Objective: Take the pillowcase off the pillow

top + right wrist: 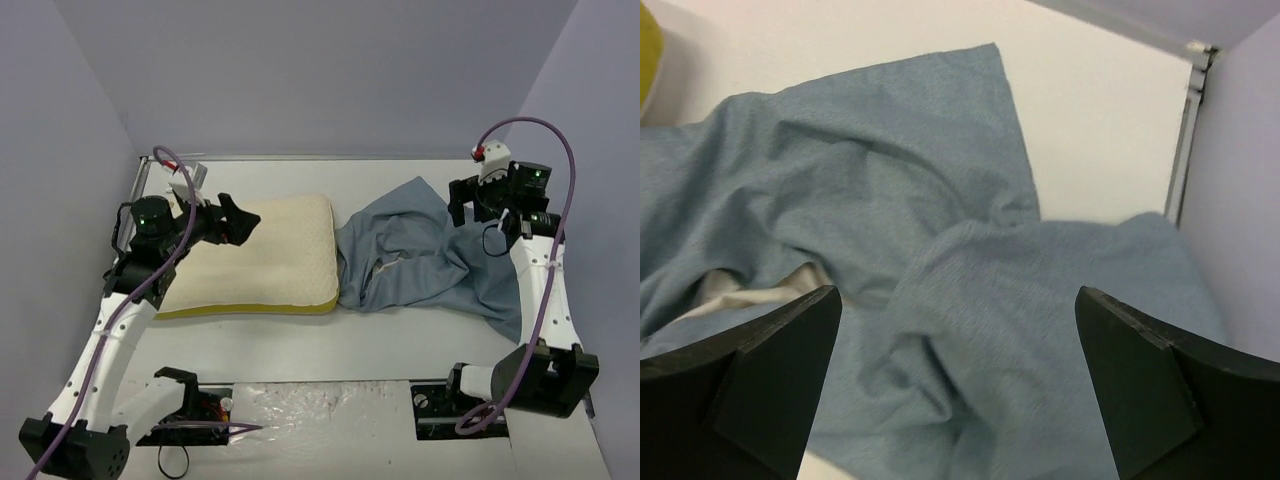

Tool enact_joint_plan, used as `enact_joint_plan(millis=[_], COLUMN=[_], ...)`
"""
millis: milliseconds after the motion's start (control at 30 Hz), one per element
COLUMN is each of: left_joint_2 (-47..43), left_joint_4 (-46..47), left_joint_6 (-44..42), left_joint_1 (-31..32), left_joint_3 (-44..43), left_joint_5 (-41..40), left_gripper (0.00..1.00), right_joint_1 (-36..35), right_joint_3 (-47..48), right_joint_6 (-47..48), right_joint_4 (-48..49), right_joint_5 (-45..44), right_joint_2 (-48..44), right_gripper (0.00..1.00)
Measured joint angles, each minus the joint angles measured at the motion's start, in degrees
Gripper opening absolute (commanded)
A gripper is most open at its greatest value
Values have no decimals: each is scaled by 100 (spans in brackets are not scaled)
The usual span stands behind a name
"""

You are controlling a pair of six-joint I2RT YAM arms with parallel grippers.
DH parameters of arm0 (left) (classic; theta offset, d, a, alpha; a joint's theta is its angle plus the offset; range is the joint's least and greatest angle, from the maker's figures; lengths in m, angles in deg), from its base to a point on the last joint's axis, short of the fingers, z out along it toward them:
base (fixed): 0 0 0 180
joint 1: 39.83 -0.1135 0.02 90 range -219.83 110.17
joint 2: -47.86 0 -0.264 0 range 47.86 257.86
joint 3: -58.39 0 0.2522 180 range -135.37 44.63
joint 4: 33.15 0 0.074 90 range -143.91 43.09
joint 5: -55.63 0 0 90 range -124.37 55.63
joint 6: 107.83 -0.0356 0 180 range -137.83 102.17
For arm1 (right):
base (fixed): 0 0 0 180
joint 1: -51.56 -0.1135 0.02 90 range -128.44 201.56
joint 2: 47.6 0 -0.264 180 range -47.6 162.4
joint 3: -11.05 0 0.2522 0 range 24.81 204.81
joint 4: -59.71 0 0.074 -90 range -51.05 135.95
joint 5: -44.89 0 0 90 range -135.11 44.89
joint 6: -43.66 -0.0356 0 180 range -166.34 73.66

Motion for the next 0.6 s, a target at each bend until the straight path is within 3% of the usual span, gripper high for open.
enact_joint_plan(millis=[300,600], left_joint_2=[-1517,-2133], left_joint_4=[-225,-474], left_joint_6=[-706,-1014], left_joint_1=[9,122], left_joint_3=[852,1694], left_joint_5=[-389,-872], left_gripper=[94,94], right_joint_1=[485,743], right_joint_3=[-997,-1862], right_joint_6=[-1099,-1587], right_joint_4=[44,361], right_joint_5=[-39,-649], right_joint_2=[-1773,-2544], right_gripper=[100,100])
